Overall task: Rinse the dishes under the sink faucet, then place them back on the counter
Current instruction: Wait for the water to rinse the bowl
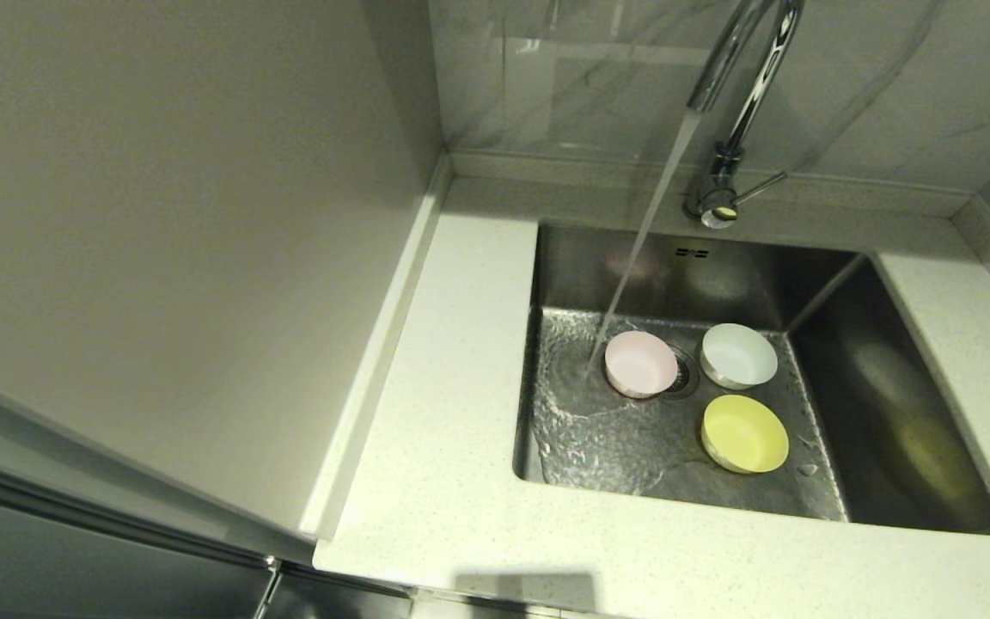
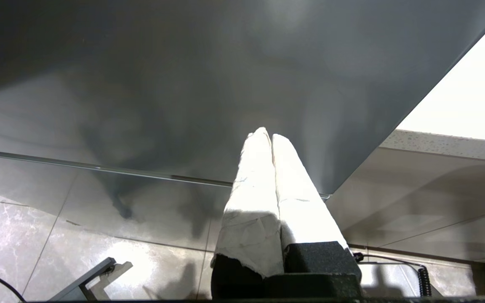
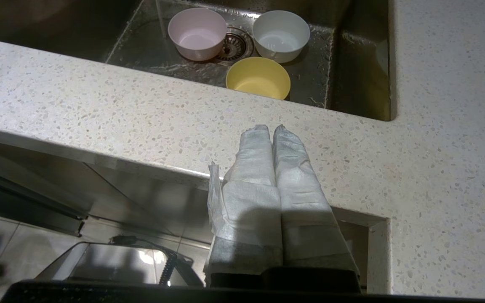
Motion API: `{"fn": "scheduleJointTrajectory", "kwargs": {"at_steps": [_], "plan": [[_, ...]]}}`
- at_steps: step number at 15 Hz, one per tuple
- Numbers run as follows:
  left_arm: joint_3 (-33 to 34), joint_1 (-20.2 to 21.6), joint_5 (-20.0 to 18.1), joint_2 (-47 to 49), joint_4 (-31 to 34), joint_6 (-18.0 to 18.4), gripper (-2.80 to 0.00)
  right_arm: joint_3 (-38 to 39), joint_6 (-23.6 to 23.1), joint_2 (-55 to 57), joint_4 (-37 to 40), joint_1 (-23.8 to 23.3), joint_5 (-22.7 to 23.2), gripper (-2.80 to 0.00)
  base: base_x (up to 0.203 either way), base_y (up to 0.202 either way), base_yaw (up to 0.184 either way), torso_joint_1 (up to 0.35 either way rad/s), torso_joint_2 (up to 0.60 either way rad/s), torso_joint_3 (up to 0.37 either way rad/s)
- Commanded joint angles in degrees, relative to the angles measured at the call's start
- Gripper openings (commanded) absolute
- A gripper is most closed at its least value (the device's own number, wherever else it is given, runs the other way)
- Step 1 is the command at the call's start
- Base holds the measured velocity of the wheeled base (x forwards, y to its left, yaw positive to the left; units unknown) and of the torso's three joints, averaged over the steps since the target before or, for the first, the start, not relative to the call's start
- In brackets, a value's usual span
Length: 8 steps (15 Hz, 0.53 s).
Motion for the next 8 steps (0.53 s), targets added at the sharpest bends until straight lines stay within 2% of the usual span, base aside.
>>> {"fn": "scheduleJointTrajectory", "kwargs": {"at_steps": [1,8], "plan": [[0.0,0.0,0.03,-0.09,-0.02,-0.03,-2.8,0.0,-0.05,0.2,0.0,0.02,0.0,-2.8,0.0,0.0,0.0,0.0,0.0,0.0],[0.0,0.0,0.03,-0.09,-0.02,-0.03,-2.8,0.0,-0.05,0.2,0.0,0.02,0.0,-2.8,0.0,0.0,0.0,0.0,0.0,0.0]]}}
